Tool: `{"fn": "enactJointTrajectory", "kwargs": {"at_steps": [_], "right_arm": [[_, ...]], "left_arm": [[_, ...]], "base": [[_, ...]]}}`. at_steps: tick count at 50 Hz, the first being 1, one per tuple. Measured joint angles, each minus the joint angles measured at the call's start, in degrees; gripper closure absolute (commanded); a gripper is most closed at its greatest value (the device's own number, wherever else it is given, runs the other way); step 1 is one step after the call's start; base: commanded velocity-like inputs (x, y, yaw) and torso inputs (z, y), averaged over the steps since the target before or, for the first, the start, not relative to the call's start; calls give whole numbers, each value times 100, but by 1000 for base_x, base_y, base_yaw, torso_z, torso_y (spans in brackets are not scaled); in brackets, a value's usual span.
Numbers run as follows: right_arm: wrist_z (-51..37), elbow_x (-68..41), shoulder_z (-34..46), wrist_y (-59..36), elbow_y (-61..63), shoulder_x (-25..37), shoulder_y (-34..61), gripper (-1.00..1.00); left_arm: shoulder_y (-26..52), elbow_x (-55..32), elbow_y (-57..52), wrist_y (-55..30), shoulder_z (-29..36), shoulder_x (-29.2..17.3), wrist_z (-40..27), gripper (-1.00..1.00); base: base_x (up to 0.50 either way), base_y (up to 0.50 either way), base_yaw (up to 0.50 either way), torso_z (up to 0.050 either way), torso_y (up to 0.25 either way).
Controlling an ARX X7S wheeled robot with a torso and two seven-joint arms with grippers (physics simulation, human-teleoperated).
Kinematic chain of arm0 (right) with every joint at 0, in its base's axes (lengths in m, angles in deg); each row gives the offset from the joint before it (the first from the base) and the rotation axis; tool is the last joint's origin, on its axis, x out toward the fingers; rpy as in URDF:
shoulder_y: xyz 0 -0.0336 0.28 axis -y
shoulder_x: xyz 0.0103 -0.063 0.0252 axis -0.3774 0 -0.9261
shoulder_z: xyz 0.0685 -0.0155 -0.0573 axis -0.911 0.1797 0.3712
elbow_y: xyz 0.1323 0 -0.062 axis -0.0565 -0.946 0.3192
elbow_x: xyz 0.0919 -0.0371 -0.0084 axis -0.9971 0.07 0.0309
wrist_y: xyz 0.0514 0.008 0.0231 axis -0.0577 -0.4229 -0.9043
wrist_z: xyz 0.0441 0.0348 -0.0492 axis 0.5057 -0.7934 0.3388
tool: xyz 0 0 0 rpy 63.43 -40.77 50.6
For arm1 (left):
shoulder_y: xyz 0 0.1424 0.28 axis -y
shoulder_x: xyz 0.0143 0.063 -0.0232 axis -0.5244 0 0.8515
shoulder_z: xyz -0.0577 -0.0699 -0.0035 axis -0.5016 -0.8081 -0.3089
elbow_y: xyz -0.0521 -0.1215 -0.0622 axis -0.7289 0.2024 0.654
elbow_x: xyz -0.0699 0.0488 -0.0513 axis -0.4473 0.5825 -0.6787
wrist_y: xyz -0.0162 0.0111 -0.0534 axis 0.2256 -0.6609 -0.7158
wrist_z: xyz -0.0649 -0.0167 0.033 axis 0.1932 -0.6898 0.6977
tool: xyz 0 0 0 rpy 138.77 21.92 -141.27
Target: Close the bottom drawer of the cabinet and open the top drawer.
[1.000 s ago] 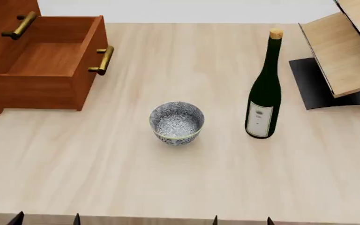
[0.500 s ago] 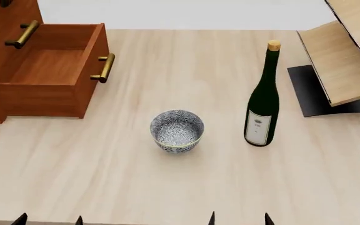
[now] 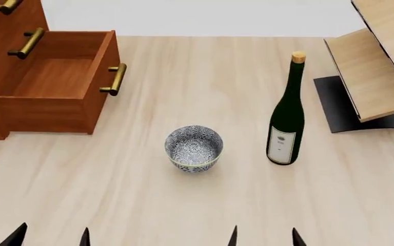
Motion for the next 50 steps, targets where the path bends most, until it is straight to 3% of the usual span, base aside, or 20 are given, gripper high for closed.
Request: {"fn": "enactJointTrajectory", "kwargs": {"at_steps": [8,19,50], "right_arm": [[-78,-81,11,-267,171,85,105,-100],[-156,-215,-11,-1043,574,268,496,-100],[-290,-697,-127,-2965,1780,623,1602,-100]], "left_arm": [[176,25,-104,75,30,-70,-60,-100],[805,-158,-753,-321,29,-218,-39,-100],[3227,-840,-3145,-2580,-165,-569,-326,-100]], "base": [[0,0,0,49,0],[0,0,0,0,0],[0,0,0,0,0]]}}
